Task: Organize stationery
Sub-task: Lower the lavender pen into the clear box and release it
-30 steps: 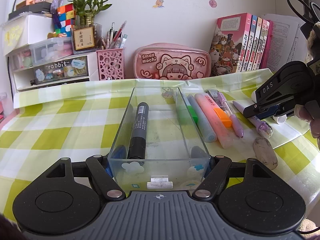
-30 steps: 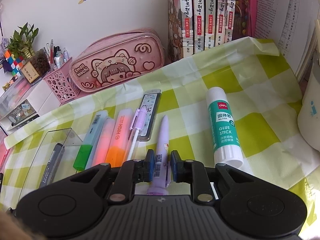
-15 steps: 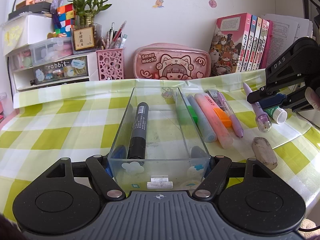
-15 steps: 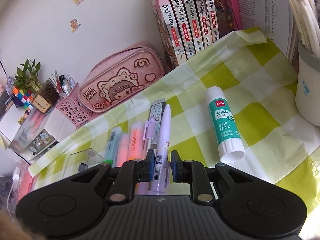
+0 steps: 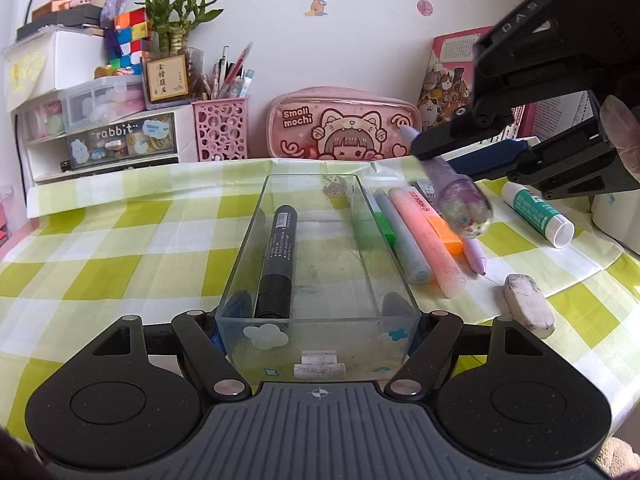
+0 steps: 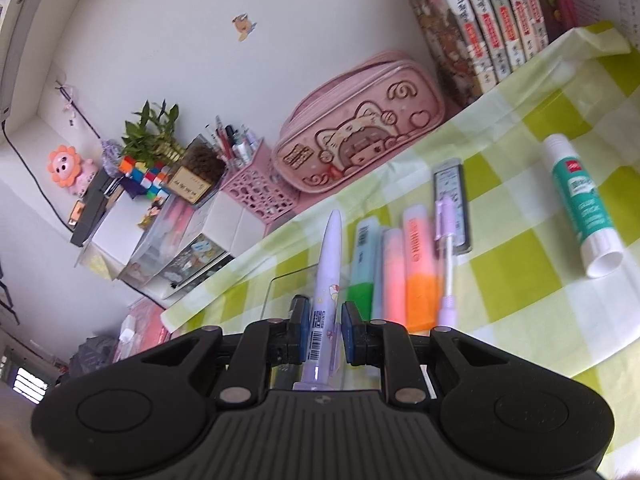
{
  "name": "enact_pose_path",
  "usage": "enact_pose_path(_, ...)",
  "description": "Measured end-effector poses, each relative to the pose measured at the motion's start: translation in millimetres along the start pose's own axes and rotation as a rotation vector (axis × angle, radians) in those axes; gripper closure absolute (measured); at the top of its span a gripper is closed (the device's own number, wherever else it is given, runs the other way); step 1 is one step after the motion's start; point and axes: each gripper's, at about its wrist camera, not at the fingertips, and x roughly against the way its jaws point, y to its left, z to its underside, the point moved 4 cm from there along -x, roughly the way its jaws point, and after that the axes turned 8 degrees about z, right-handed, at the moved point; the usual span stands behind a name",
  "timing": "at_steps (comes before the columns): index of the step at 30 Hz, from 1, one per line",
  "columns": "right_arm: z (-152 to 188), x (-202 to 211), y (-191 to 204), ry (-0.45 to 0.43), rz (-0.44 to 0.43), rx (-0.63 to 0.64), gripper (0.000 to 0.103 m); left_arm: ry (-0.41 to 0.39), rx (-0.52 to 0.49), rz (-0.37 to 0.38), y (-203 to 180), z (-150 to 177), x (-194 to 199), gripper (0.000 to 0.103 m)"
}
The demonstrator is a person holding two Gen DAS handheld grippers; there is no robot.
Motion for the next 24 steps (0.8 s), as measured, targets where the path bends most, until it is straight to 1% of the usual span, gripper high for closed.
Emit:
enact_pose_path(2,5,-10,7,0.036,-0.017,0.0,0.082,0.0,0.0,0.0,0,0,0,0.029)
enact_pose_path(4,7,-19,13,0.058,-0.014,0.008,0.082,0.0,0.0,0.0,0,0,0,0.029)
enact_pose_path(10,11,-38,23,0.093,-0.001,0.014,0.082,0.0,0.0,0.0,0,0,0,0.029)
enact_pose_path(16,10,-48,26,0.101,0.023,0.017,0.082,0.0,0.0,0.0,0,0,0,0.029)
enact_pose_path(24,10,-52,28,0.09,0.037,0.021,0.082,-0.001,0.0,0.0,0,0,0,0.029)
